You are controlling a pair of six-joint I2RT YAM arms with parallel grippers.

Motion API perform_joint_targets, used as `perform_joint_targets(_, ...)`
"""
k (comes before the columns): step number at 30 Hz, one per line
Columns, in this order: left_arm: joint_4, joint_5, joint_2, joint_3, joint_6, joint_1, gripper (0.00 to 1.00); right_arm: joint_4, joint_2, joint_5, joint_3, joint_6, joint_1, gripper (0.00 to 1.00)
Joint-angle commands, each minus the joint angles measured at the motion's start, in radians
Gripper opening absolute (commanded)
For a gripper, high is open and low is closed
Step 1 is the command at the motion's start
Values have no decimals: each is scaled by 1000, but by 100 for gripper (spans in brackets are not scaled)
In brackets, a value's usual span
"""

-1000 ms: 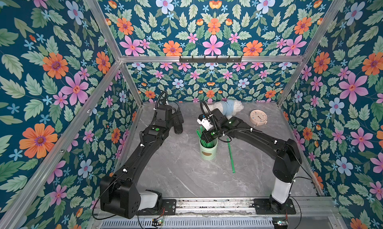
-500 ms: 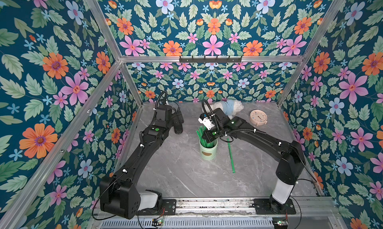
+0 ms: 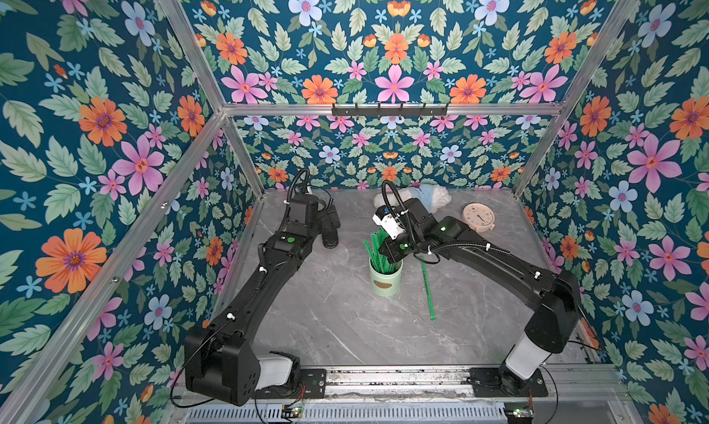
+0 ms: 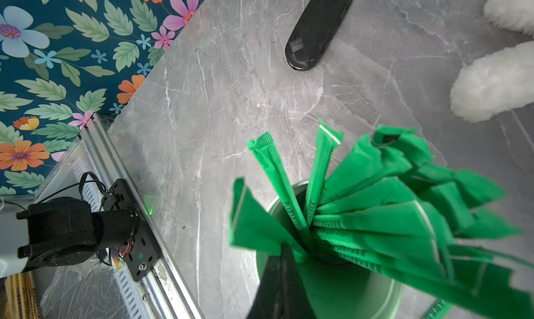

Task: Take the straws out of the storage container
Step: Pick up the straw from the container.

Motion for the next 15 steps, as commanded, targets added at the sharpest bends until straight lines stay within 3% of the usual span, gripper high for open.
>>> perform_joint_targets(1, -8, -1, -3, 7, -1, 0, 100, 23, -21, 9, -5, -2, 2, 0)
perform_joint_targets(15, -6, 0, -5, 8, -2, 1, 100, 54, -121, 41, -5, 6, 2, 0)
